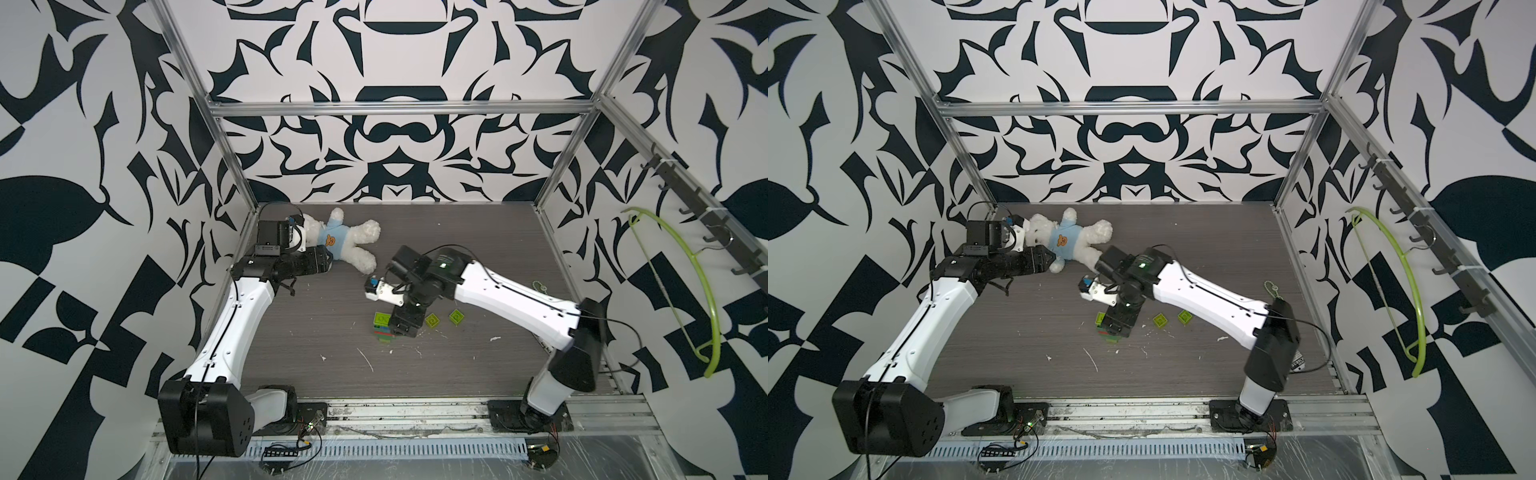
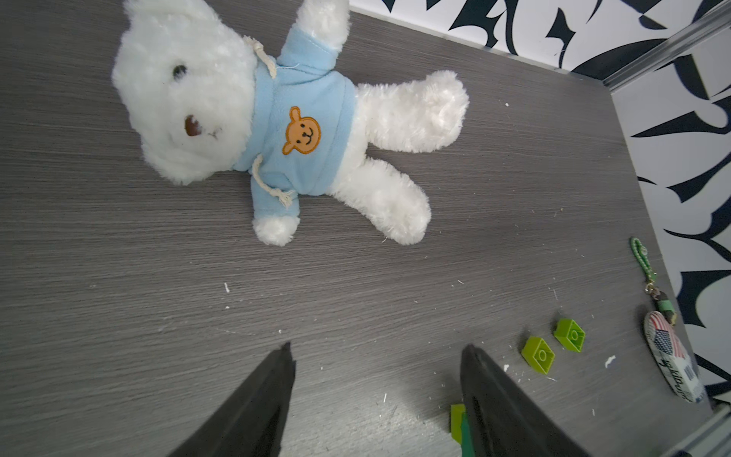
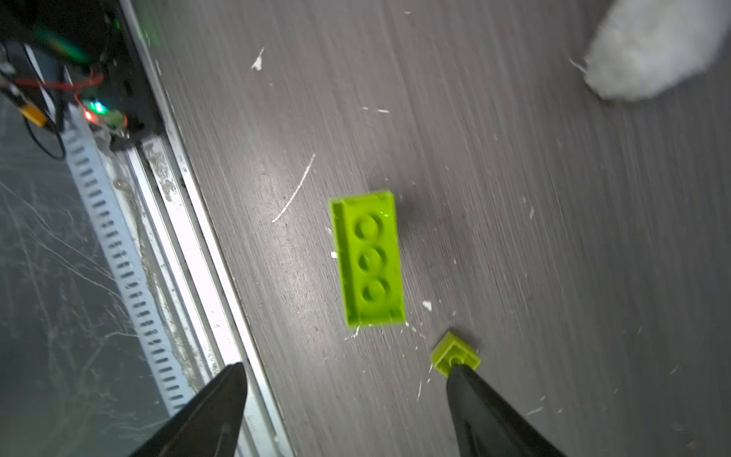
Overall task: Assemble a carrot with lego
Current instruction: Assemble the lego brick with the lego brick, then pick up the lego brick from the center of the board.
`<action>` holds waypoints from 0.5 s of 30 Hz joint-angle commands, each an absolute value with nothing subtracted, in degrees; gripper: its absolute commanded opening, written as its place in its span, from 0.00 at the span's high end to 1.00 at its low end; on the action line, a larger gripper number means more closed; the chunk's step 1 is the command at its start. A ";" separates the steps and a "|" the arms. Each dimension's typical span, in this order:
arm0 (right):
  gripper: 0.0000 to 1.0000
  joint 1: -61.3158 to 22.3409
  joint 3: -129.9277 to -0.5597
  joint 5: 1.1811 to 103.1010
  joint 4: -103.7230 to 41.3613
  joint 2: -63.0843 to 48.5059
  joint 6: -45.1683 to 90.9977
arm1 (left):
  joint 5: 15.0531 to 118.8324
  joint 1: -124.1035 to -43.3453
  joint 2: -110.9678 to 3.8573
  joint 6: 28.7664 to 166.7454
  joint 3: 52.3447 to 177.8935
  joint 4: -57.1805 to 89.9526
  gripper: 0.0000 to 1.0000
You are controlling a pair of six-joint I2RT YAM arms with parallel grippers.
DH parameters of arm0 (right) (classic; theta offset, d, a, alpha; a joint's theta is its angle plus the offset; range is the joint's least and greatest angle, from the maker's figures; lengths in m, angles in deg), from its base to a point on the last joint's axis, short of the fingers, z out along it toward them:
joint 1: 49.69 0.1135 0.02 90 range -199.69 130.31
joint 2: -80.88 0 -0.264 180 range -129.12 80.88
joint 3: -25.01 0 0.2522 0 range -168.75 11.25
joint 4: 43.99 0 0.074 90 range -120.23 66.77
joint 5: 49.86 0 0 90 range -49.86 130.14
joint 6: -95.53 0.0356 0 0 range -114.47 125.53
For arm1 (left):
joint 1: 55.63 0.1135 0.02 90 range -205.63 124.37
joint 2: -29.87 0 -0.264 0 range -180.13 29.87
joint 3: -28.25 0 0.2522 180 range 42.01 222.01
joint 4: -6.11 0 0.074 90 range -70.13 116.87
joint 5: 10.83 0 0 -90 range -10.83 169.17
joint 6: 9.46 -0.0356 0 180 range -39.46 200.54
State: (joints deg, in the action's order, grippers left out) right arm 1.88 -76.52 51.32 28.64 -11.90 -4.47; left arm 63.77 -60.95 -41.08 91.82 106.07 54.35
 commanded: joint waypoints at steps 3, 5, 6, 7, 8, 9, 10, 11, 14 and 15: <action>0.19 -8.71 -61.50 48.95 16.45 -4.61 9.41 | 59.75 -60.98 -41.40 93.37 106.09 52.22 0.27; 0.20 -8.91 -59.45 46.28 15.39 -5.66 10.02 | 59.37 -60.93 -41.58 93.47 106.19 52.21 0.27; 0.20 -8.92 -58.38 44.90 14.63 -6.66 10.26 | 59.07 -60.97 -41.73 93.54 106.17 52.19 0.27; 0.20 -8.91 -57.29 44.76 13.26 -7.54 10.82 | 58.96 -60.98 -41.84 93.63 106.02 52.12 0.27; 0.21 -8.91 -56.53 43.87 12.25 -8.51 11.27 | 58.92 -60.99 -41.92 93.63 105.96 52.18 0.27; 0.22 -8.91 -56.08 43.03 11.61 -9.79 11.34 | 58.87 -60.96 -42.00 93.63 105.85 52.12 0.27; 0.23 -8.91 -55.55 43.16 10.63 -11.02 11.24 | 58.89 -60.99 -42.02 93.68 105.76 52.13 0.27; 0.25 -8.84 -55.26 42.43 10.09 -12.08 11.32 | 58.92 -60.94 -41.98 93.56 105.66 52.10 0.27; 0.27 -8.81 -54.83 40.85 8.89 -14.56 10.68 | 58.96 -60.97 -41.93 93.44 105.52 52.07 0.27; 0.28 -8.88 -54.84 40.33 8.46 -15.26 10.54 | 58.96 -60.99 -41.93 93.37 105.40 52.11 0.27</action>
State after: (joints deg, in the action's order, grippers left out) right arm -8.83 -54.75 43.10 11.64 -15.61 9.67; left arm 60.01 -60.95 -41.72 93.22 106.07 53.01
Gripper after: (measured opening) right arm 0.727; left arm 0.729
